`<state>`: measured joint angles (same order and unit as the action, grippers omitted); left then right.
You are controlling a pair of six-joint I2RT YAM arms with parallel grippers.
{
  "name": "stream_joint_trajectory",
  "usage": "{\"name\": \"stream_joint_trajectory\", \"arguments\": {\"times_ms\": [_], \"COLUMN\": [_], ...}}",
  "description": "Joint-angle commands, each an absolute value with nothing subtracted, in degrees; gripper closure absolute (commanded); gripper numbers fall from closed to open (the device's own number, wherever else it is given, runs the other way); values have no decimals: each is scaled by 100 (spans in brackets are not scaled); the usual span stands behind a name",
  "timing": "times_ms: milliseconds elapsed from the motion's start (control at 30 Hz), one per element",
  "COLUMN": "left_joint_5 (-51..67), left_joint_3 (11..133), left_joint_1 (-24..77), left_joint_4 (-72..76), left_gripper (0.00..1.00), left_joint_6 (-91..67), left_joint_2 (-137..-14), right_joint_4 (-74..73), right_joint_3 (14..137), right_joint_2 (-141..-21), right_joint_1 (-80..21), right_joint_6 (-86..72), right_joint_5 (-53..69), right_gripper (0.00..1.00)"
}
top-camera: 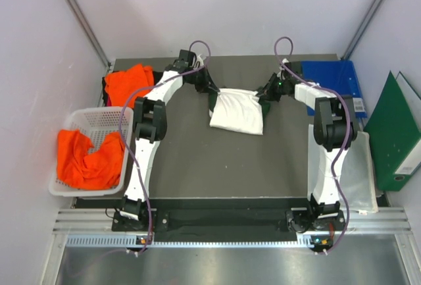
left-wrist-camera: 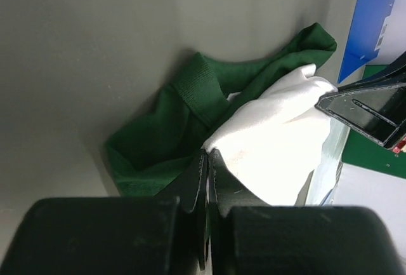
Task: Fold and stack the t-shirts
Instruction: Smooth out wrinkles on the folded tshirt
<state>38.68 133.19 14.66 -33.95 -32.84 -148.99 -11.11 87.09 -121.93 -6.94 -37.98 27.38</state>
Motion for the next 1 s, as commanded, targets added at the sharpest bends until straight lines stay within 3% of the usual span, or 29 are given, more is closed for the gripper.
{"name": "stream_joint_trajectory", "arguments": {"times_ms": [0,200,267,300,333,433,500,600,767,800,833,867,900,933,967], "left_joint_5": [3279,3164,3112,3085,3059,2953,2971,3146,3901,4059,4365,4490,4570,4675,4850], "left_joint_3": [13456,13474,13413,13351,13272,12668,12525,12358,12164,12155,12138,12129,12112,12085,12059], "left_joint_1": [1266,1230,1230,1230,1230,1239,1239,1257,1380,1406,1467,1494,1520,1590,1634], "left_joint_4": [-3261,-3208,-3225,-3217,-3165,-2954,-2935,-2927,-2883,-2874,-2874,-2848,-2865,-2874,-2865], "left_gripper": [100,100,96,84,59,13,2,1,3,10,26,75,100,100,100], "left_joint_6": [-3129,-3129,-3007,-2971,-2927,-2821,-2777,-2812,-2892,-2900,-2944,-2988,-3040,-3093,-3085], "left_joint_2": [-14722,-14634,-14416,-14310,-14187,-13450,-13246,-13026,-13060,-13095,-13183,-13218,-13271,-13358,-13394], "right_joint_4": [-976,-897,-835,-783,-800,-1045,-1229,-1344,-1082,-881,-766,-425,-274,-107,138], "right_joint_3": [9034,9237,9072,8992,8930,8833,8807,8693,8490,8473,8455,8446,8455,8499,8551], "right_joint_2": [-12295,-12201,-11746,-11551,-11357,-10733,-10451,-10266,-10555,-10643,-10748,-10984,-11126,-11397,-11539], "right_joint_1": [-527,-536,-545,-580,-606,-659,-668,-677,-755,-782,-791,-835,-861,-879,-940], "right_joint_6": [-3656,-3490,-3323,-3174,-3095,-2787,-2655,-2680,-3049,-3198,-3295,-3566,-3708,-3866,-4120], "right_joint_5": [2171,1574,1144,742,538,194,298,727,1958,2421,2678,2933,3423,3619,3752], "right_gripper": [96,94,88,82,60,25,1,0,0,12,22,36,77,95,100]}}
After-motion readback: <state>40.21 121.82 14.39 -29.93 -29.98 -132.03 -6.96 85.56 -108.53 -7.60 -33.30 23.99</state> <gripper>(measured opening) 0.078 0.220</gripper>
